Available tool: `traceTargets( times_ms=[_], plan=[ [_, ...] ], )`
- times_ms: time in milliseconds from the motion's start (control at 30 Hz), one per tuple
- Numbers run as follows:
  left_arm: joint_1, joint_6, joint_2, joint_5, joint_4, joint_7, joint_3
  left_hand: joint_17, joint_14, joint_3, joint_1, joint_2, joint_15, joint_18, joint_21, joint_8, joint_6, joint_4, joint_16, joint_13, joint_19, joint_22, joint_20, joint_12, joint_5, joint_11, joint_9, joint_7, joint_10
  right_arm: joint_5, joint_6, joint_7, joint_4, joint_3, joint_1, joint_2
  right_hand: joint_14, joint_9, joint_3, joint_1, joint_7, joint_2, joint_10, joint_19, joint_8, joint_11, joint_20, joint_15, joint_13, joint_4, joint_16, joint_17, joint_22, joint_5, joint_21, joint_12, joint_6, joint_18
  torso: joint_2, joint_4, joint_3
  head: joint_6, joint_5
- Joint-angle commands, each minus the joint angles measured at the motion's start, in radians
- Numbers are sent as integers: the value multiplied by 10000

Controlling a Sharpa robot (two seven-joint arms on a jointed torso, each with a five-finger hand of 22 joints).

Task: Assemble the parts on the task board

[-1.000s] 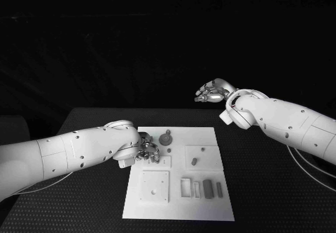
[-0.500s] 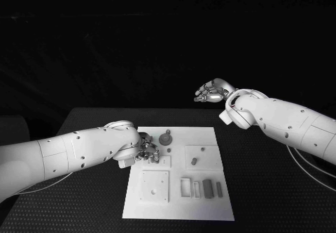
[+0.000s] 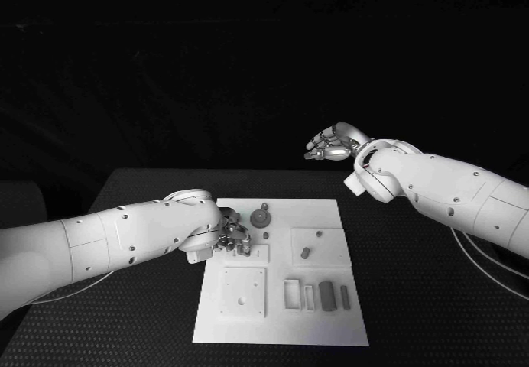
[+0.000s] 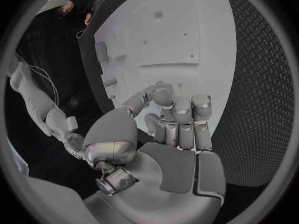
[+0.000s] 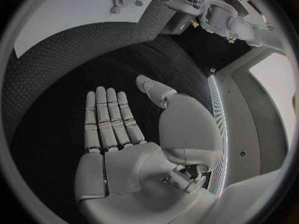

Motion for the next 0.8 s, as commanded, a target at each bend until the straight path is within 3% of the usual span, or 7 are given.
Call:
traceTargets(
  times_ms=[33, 800],
  plan=[
    [-21, 142, 27, -114, -34, 66, -7, -16, 467, 450, 22, 93, -617, 170, 51, 25, 944, 79, 66, 7, 46, 158, -1224, 13, 40, -141, 1342, -650, -105, -36, 130, 93, 16, 5, -1, 8, -57, -10, -12, 90, 9, 13, 69, -68, 34, 10, 29, 10, -13, -41, -48, -13, 17, 61, -50, -69, -42, -73, 2, 2, -1, 7, -11],
    [-58, -14, 66, -186, 1, 160, -6, -46, 459, 481, 17, 115, -619, 175, 58, 15, 933, 83, 69, 2, 44, 152, -1222, -10, 10, -143, 1382, -651, -112, -37, 162, 82, -12, 5, -9, 36, -74, -23, -25, 81, 7, 27, 74, -86, 40, 11, 36, 19, -36, -41, -54, -20, 29, 66, -67, -77, -37, -75, 1, -2, 1, -15, -31]
  ],
)
